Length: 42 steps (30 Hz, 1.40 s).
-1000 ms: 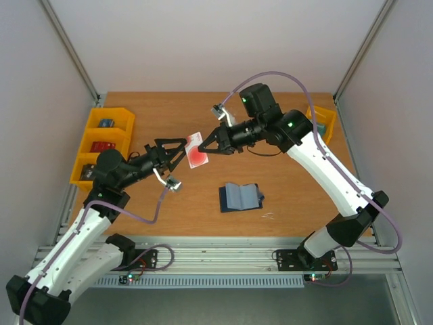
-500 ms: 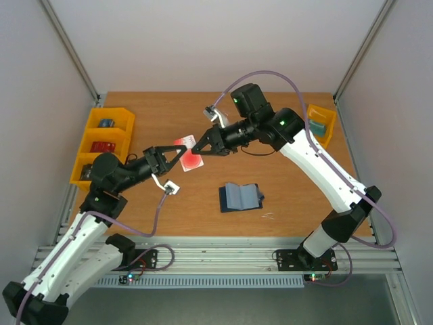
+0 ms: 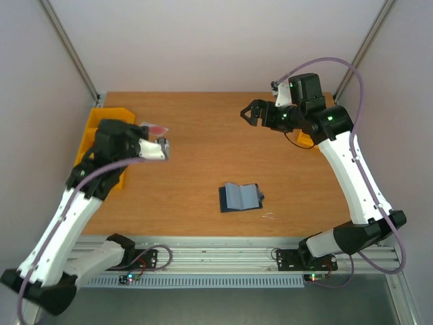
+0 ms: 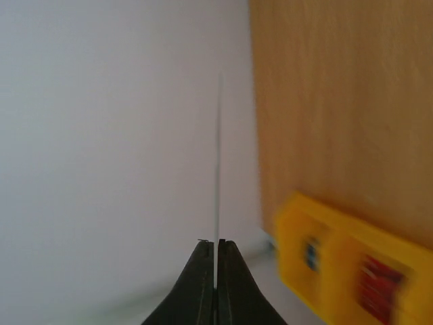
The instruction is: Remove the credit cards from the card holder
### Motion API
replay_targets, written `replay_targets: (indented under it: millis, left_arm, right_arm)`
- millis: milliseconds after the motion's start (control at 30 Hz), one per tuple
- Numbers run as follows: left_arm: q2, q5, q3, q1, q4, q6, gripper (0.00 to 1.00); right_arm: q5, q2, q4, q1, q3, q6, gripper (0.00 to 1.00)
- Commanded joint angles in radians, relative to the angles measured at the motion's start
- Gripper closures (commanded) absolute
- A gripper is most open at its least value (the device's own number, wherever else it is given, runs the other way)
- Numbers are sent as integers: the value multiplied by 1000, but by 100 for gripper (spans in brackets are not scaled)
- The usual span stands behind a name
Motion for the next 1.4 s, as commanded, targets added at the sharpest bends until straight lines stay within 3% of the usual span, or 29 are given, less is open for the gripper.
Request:
replay_targets:
  millis: [0,200,333,467,733,900,1100,1367]
  left_arm:
    - [185,-276,112,130,-359,-390,100]
    - [415,-233,201,347,-359,-643,100]
    - [568,-219,279,423,-308,-866,100]
    - [711,-247,367,489,-344,-972,100]
    - [917,-352,505,581,-380,-1040,100]
    - [980,-355,514,593,-398,-1044,100]
    - [1081,-366,678,603,-395,-1040,100]
    - [1201,-335,868,606,-415,-1070,100]
  right_arm:
    - [188,19,39,-62,-39,-76,1]
    - [222,100,138,-158,-75,-89,1]
    - [248,184,163,-214,-28,-88,2]
    - [312,268,123,-232,29,-53,1]
    - [352,502,72,-233,183,51,1]
    - [400,692,-56,-233,441,52,1]
    - [370,907,-230,-232,765,65,1]
    - [406,935,-234,-232,813,59,1]
